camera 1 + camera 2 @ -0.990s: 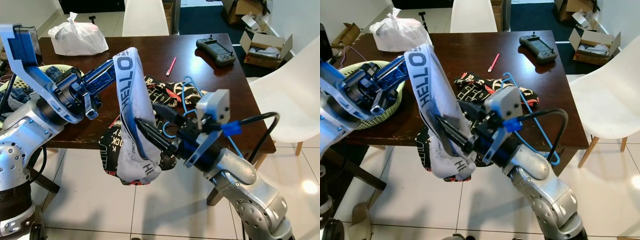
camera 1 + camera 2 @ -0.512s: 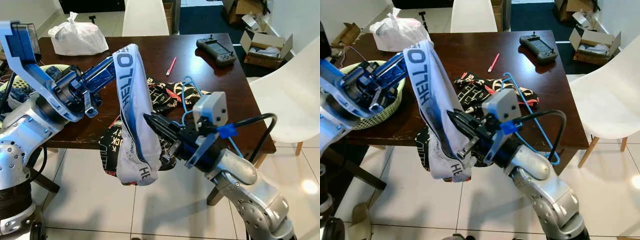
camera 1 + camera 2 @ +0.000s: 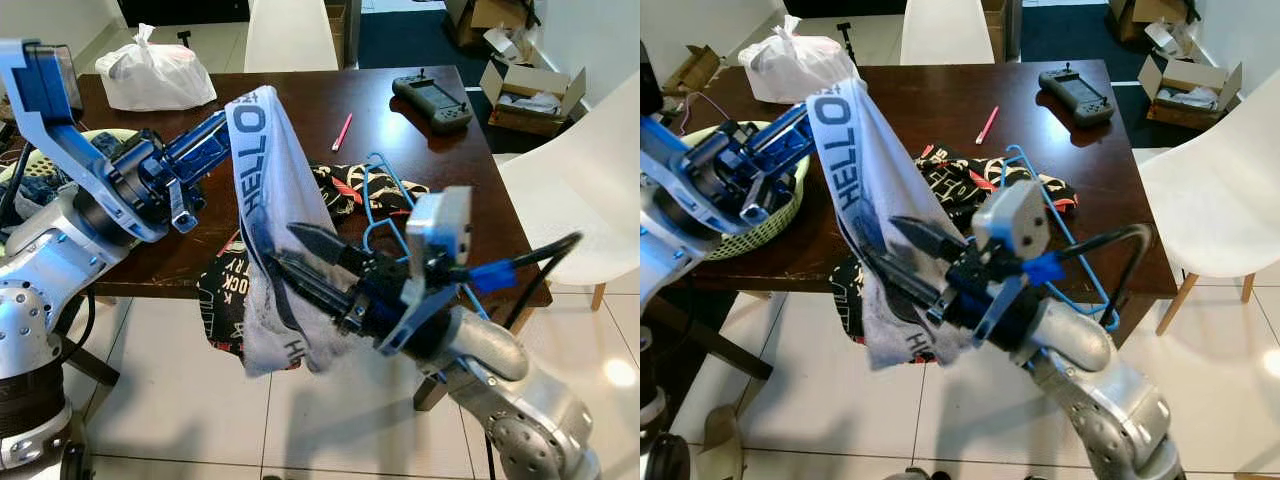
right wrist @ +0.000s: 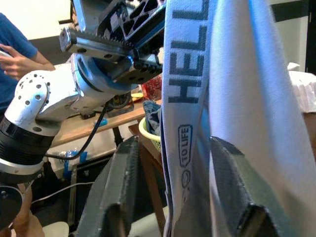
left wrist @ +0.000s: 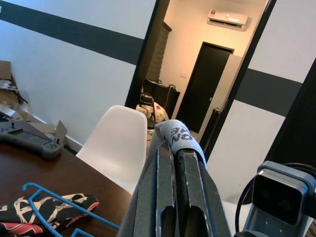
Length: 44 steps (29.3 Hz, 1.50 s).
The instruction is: Hang hanger
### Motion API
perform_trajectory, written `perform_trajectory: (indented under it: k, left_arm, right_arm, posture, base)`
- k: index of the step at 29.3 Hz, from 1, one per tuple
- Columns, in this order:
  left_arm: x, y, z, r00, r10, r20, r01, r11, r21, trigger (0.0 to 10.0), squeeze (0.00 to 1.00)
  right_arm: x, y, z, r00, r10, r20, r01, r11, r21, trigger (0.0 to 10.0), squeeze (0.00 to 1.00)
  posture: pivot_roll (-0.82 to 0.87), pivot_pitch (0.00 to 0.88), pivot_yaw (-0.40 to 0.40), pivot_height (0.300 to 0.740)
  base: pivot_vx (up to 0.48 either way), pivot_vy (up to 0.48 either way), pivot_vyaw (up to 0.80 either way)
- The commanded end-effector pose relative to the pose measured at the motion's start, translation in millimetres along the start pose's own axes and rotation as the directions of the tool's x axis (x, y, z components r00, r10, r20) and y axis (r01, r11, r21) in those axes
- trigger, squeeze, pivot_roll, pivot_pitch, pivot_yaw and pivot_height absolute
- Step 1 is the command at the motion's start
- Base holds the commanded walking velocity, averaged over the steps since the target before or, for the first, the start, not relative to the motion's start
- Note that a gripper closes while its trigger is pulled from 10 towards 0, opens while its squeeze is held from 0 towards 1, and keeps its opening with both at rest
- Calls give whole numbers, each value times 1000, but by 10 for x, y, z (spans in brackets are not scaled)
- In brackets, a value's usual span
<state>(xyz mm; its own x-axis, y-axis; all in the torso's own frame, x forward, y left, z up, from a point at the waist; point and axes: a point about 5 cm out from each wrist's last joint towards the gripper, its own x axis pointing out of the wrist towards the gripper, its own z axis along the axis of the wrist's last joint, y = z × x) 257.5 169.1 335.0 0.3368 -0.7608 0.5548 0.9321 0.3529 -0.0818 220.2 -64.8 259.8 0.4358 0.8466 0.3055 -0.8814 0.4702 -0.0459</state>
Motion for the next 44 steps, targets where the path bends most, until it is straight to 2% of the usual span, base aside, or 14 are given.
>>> perform_trajectory:
  k: [1, 9, 11, 13, 14, 15, 19, 24, 25, 27, 28, 37, 44]
  left_arm:
    - [15, -31, 20, 1000, -15, 3, 15, 1000, 15, 10000, 0]
    - [16, -35, 24, 1000, -17, 3, 17, 1000, 16, 10000, 0]
    - [17, -37, 28, 1000, -19, 4, 19, 1000, 17, 10000, 0]
    - [17, -37, 28, 1000, -19, 4, 19, 1000, 17, 10000, 0]
    - [18, -39, 29, 1000, -20, 4, 19, 1000, 17, 10000, 0]
    - [19, -39, 31, 1000, -20, 4, 20, 1000, 17, 10000, 0]
    - [20, -41, 33, 1000, -21, 5, 21, 1000, 16, 10000, 0]
    - [25, -43, 34, 1000, -19, 7, 19, 1000, 16, 10000, 0]
    - [26, -44, 36, 1000, -19, 8, 19, 1000, 16, 10000, 0]
    - [26, -44, 36, 1000, -19, 8, 19, 1000, 16, 10000, 0]
    - [26, -44, 37, 1000, -19, 8, 19, 1000, 17, 10000, 0]
    - [26, -33, 45, 1000, -10, 15, 9, 1000, 19, 10000, 0]
    - [7, 2, 35, 1000, 18, 8, -19, 1000, 25, 10000, 0]
  right_arm:
    - [22, 36, -17, 1000, 4, -14, -4, 1000, -1, 10000, 1000]
    - [67, 53, -25, 999, 0, -35, -1, 1000, -15, 10000, 1000]
    - [115, 46, -23, 999, -28, -38, 27, 999, -32, 10000, 514]
    - [115, 46, -23, 999, -28, -38, 27, 999, -32, 10000, 514]
    - [139, 29, -33, 998, -51, -45, 49, 998, -44, 10000, 231]
    - [165, 1, -53, 994, -84, -63, 80, 995, -62, 10000, 0]
    - [213, -81, -93, 981, -173, -87, 165, 982, -91, 10000, 0]
    - [224, -96, -91, 978, -189, -84, 182, 979, -88, 10000, 0]
    - [225, -105, -95, 976, -198, -86, 190, 977, -92, 4157, 0]
    - [225, -105, -95, 976, -198, -86, 190, 977, -92, 4157, 0]
    - [224, -115, -101, 974, -208, -89, 200, 975, -94, 0, 0]
    - [237, -226, -107, 950, -302, -75, 294, 950, -106, 0, 0]
    - [214, -284, -11, 945, -328, 5, 328, 943, -50, 0, 0]
  posture:
    - [98, 202, 106, 740]
    - [98, 198, 106, 740]
    - [98, 197, 107, 740]
    - [98, 197, 107, 740]
    - [98, 197, 107, 740]
    - [99, 198, 109, 740]
    - [98, 200, 109, 740]
    - [98, 203, 108, 740]
    - [99, 204, 107, 740]
    - [99, 204, 107, 740]
    - [99, 204, 107, 740]
    - [100, 207, 109, 740]
    - [101, 206, 108, 740]
  base:
    - [0, 0, 0]
    - [0, 0, 0]
    - [0, 0, 0]
    - [0, 0, 0]
    - [0, 0, 0]
    - [0, 0, 0]
    - [0, 0, 0]
    - [0, 0, 0]
    - [0, 0, 0]
    - [0, 0, 0]
    - [0, 0, 0]
    - [0, 0, 0]
    - [0, 0, 0]
